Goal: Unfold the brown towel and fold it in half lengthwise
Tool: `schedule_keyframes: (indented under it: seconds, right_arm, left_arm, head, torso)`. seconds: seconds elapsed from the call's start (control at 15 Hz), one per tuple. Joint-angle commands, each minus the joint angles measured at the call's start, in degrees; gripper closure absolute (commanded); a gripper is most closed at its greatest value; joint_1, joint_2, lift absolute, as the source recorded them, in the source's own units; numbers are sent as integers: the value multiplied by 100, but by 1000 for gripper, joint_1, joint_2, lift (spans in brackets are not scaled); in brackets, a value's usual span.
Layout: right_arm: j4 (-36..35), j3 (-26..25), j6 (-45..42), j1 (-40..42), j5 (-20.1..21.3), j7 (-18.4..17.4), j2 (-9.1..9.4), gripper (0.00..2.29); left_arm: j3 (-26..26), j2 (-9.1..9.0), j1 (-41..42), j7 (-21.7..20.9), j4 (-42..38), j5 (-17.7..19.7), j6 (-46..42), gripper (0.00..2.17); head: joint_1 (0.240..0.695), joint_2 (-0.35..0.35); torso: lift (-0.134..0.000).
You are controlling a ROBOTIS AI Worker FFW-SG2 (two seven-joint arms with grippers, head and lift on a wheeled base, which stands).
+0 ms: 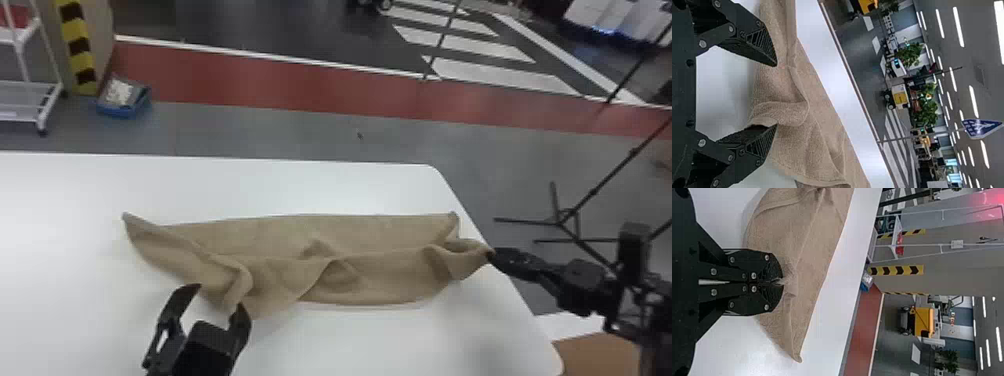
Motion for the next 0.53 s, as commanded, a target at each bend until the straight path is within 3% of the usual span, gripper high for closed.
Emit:
schedule_keyframes:
  seconds: [0.0,0.47]
  right_arm:
    - [23,-49,-1,4,-15,9,-19,1153]
    - [137,-75,-106,31,-85,9,-72,1153]
  left_arm:
    - [99,35,52,17,-41,27,51,434]
    - [899,70,448,8,-331,308,69,434]
  head:
    - [695,-350]
    - [695,-350]
  torso:
    - [-107]
    - [-107]
